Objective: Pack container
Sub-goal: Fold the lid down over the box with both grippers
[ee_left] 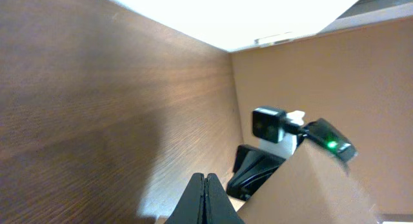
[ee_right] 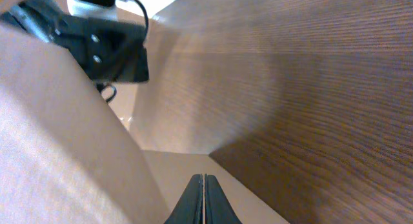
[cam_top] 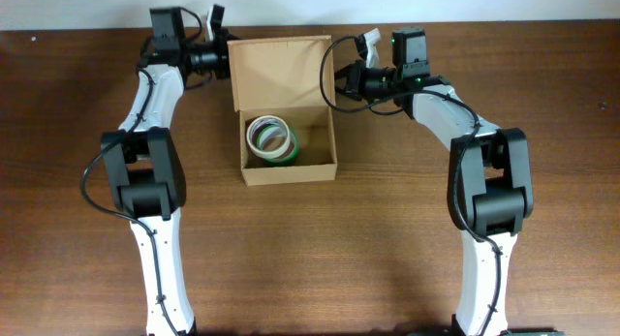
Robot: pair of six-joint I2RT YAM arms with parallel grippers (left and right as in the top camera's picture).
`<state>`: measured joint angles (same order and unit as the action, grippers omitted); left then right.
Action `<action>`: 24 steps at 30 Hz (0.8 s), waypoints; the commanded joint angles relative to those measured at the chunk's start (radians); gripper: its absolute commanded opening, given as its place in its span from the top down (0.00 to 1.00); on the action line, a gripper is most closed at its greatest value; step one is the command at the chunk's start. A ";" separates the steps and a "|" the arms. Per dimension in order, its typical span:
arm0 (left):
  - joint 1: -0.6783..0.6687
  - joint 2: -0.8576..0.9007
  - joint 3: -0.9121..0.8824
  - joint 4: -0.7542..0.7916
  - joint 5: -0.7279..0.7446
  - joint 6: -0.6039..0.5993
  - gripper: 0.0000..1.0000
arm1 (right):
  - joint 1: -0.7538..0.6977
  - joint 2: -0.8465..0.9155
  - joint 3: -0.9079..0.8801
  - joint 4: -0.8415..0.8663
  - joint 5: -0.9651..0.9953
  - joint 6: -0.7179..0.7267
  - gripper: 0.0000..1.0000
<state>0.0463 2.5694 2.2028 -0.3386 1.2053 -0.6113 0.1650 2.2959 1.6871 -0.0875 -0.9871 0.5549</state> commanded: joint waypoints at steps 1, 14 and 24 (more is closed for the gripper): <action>0.005 -0.099 0.058 -0.014 0.026 -0.002 0.98 | 0.003 0.005 0.085 0.010 -0.105 0.001 0.96; -0.006 -0.367 0.070 -0.645 -0.264 0.367 0.98 | 0.010 -0.079 0.352 -0.505 -0.038 -0.161 0.96; -0.080 -0.412 0.070 -1.070 -0.566 0.583 0.98 | 0.103 -0.111 0.429 -0.918 0.106 -0.389 0.96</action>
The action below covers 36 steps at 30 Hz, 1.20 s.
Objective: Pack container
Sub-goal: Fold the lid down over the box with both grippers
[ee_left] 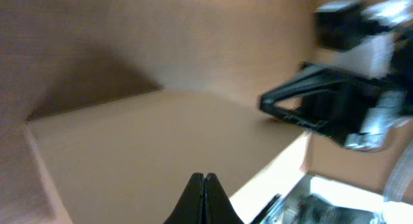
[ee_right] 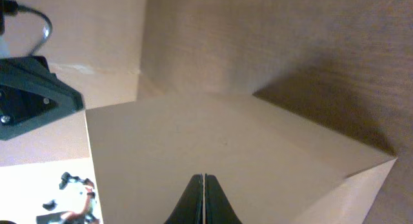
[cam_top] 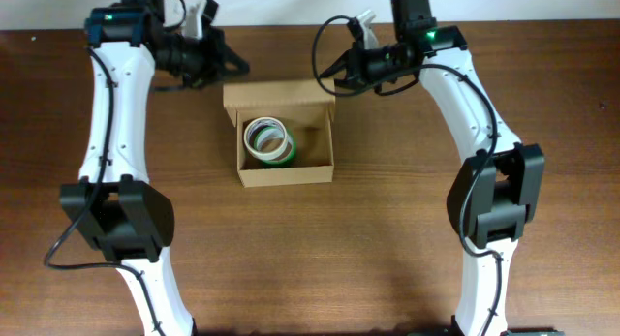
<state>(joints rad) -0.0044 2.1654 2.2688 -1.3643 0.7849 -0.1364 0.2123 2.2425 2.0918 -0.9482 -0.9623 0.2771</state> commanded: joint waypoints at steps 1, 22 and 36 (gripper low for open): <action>-0.040 -0.009 0.004 -0.068 -0.178 0.108 0.98 | 0.072 -0.064 0.024 -0.095 0.111 -0.136 0.96; -0.264 -0.012 -0.109 -0.307 -0.789 0.002 0.98 | 0.346 -0.211 -0.030 -0.535 0.889 -0.196 0.96; -0.260 -0.012 -0.467 -0.100 -0.800 -0.006 0.98 | 0.342 -0.209 -0.392 -0.186 0.815 -0.191 0.96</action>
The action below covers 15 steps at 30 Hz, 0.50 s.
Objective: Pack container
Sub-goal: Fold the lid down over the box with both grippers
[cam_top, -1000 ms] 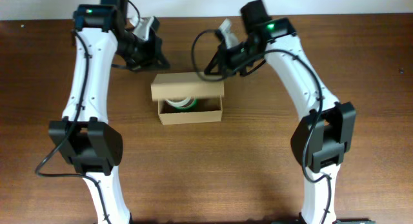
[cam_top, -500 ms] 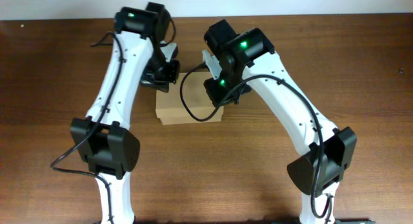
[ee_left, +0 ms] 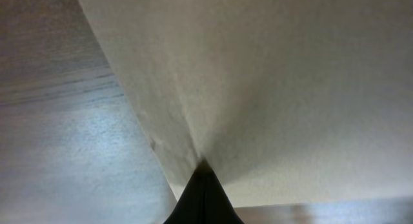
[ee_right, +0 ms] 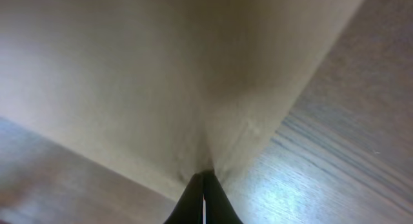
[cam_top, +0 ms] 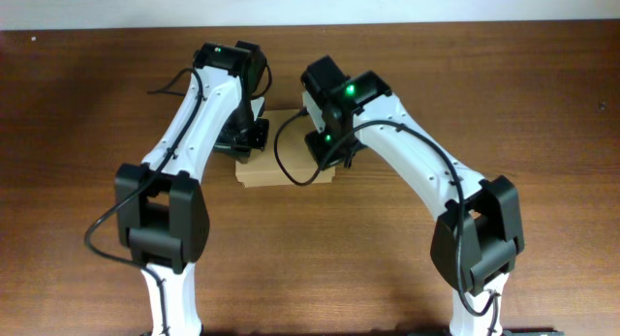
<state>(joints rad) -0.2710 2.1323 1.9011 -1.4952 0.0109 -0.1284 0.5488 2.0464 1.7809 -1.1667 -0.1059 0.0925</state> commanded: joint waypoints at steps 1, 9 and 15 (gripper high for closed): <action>0.007 0.021 -0.121 0.047 -0.026 -0.014 0.98 | 0.006 -0.013 -0.101 0.048 -0.041 -0.006 0.96; 0.015 0.014 -0.099 0.095 -0.077 -0.013 0.98 | -0.045 -0.074 -0.018 0.050 0.015 -0.007 0.96; 0.040 -0.015 0.139 0.000 -0.161 -0.013 0.98 | -0.165 -0.161 0.179 -0.063 0.124 -0.007 0.96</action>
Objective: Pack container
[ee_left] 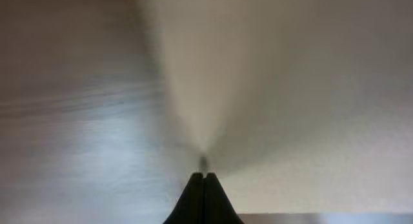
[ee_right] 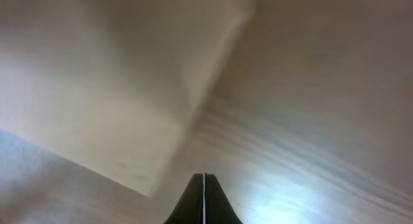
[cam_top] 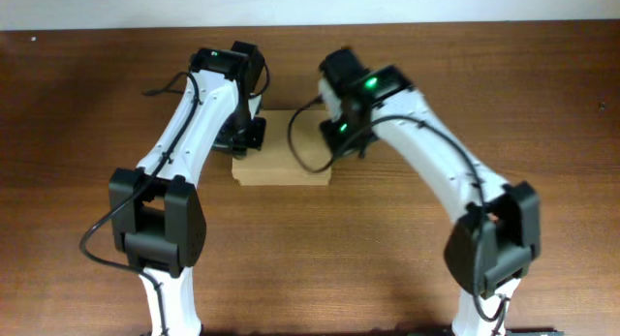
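Observation:
The cardboard box (cam_top: 286,152) lies mid-table with its lid folded flat over the top, so the contents are hidden. My left gripper (cam_top: 248,135) is shut and empty, its tips (ee_left: 204,175) at the box's left edge, where pale cardboard (ee_left: 297,88) meets the table. My right gripper (cam_top: 341,133) is also shut and empty, and sits just off the box's right side. Its tips (ee_right: 204,175) are over the wood, with the box corner (ee_right: 97,75) to their left.
The brown wooden table (cam_top: 504,104) spreads around the box. Both arms reach in from the near edge and arch over the table's middle, the left arm (cam_top: 184,133) on one side of the box and the right arm (cam_top: 436,171) on the other.
My right gripper has moved to the right, from on the lid to over the table beside the box's right edge. The left gripper stays at the left edge. The lid stays down.
First the box stood open with tape rolls showing inside, the back flap up, and both shut grippers behind it. Then the flap stood raised between the grippers. Later both grippers pressed on the lowered lid, hiding the rolls. Now the right one is off the box.

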Robot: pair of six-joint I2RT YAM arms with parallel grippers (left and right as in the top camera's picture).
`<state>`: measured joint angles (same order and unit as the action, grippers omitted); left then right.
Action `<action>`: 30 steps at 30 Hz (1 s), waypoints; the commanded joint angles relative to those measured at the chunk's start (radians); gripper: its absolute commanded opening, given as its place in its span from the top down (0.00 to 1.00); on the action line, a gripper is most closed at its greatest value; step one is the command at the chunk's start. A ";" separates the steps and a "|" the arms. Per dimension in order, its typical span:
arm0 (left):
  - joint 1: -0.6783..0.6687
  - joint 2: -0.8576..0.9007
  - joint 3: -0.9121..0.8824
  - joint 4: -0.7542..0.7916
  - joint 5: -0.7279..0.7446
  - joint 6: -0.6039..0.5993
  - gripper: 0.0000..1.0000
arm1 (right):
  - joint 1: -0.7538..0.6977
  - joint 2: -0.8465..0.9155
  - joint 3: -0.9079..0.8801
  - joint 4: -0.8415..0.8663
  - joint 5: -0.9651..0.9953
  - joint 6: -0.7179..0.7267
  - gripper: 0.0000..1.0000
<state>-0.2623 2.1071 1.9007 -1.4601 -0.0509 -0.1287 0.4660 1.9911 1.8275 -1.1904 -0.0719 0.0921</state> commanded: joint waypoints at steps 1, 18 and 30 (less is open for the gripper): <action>0.036 0.006 0.228 -0.067 -0.122 -0.013 0.98 | -0.119 -0.121 0.187 -0.074 0.111 -0.006 0.96; 0.128 -0.003 0.797 -0.225 -0.297 -0.013 0.01 | -0.390 -0.141 0.394 -0.301 0.058 0.107 0.01; 0.128 -0.003 0.797 -0.224 -0.294 -0.013 0.00 | -0.388 -0.139 0.394 -0.302 0.058 0.107 0.01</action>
<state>-0.1368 2.1094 2.6884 -1.6829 -0.3302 -0.1356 0.0792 1.8450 2.2143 -1.4921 -0.0013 0.1879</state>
